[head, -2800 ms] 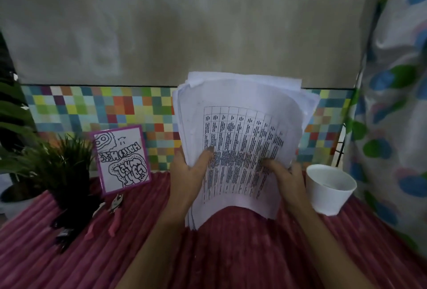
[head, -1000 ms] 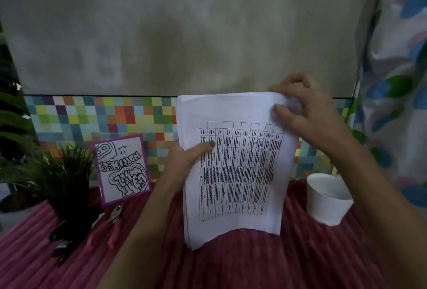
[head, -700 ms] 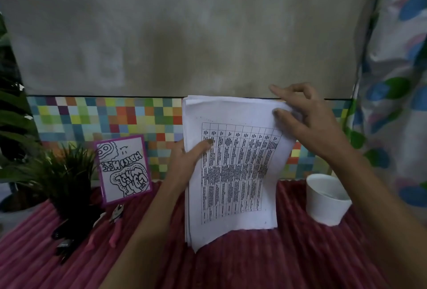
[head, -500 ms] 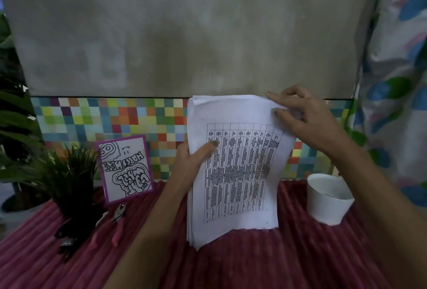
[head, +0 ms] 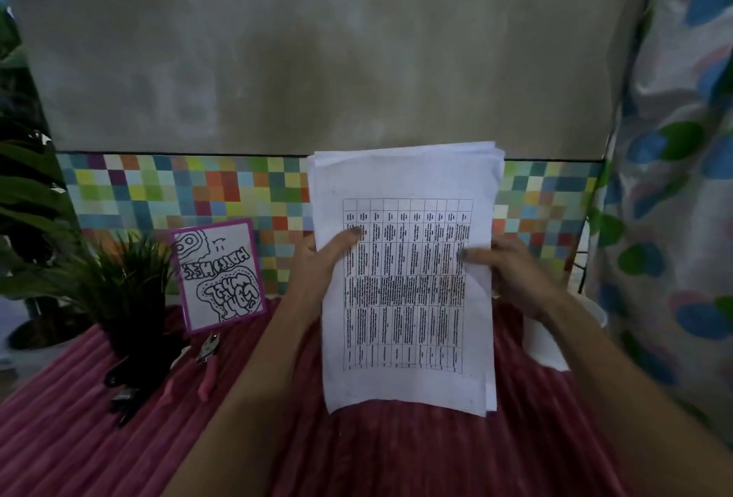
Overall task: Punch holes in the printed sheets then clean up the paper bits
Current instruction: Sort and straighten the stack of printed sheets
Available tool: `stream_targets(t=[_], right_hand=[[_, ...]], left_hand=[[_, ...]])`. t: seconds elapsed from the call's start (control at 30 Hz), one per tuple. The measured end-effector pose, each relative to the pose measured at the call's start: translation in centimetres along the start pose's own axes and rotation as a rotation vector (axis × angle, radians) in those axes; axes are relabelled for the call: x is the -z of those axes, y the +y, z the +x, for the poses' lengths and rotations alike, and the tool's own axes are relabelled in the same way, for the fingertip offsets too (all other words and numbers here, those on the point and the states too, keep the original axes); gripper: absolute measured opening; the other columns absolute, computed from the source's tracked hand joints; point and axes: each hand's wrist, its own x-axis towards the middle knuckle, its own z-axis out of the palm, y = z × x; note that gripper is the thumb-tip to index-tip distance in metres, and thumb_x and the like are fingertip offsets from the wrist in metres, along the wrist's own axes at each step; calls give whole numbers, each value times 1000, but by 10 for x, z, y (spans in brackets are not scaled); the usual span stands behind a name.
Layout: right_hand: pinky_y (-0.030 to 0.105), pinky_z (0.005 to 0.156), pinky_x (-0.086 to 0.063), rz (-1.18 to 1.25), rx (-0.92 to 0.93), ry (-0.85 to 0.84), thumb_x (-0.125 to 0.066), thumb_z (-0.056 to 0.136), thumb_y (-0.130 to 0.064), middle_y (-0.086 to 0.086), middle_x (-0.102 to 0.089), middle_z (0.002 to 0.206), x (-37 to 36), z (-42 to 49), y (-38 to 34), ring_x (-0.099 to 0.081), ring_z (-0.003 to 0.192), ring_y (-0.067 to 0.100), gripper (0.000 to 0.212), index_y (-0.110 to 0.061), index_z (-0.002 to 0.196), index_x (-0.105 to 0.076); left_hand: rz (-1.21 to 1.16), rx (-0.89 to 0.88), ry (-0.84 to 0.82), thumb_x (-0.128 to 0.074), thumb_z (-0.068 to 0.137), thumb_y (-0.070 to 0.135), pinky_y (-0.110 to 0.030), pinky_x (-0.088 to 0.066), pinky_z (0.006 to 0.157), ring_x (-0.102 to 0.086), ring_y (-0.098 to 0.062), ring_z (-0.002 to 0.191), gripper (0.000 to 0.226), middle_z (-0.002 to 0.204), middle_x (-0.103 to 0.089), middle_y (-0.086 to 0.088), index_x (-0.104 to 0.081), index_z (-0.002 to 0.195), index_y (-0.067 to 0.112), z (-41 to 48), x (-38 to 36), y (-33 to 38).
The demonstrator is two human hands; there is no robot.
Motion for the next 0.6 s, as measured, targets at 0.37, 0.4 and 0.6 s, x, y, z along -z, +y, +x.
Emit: stream_targets(t=[0.37,0.4,0.6], right_hand=[[29,70,-53,118,147,273,-60,85,1,-6,-74,77,-21,-21,21,-68,74,10,20,-15,83,-71],[32,72,-53,124,138,304,-61,81,-3,-4,-74,79,-21,-24,28,-68,76,12,19,-18,81,-73],[28,69,-52,107,42,375,-54,83,5,-9,-75,77,-33,-42,62,-68,82,18,31,-19,81,-72]], left_hand=[[105,-112,110,-76,82,10,-23,-59,71,-72,-11,82,23,83,-75,12,-67,88,30,-26,-11,-25],[113,-77,100,-77,82,12,-24,-59,71,-73,-14,83,20,84,-75,9,-68,89,28,-29,-10,-31],[121,108,12,-75,84,12,-28,-59,74,-73,-18,89,18,93,-77,1,-73,101,13,-48,-5,-63]])
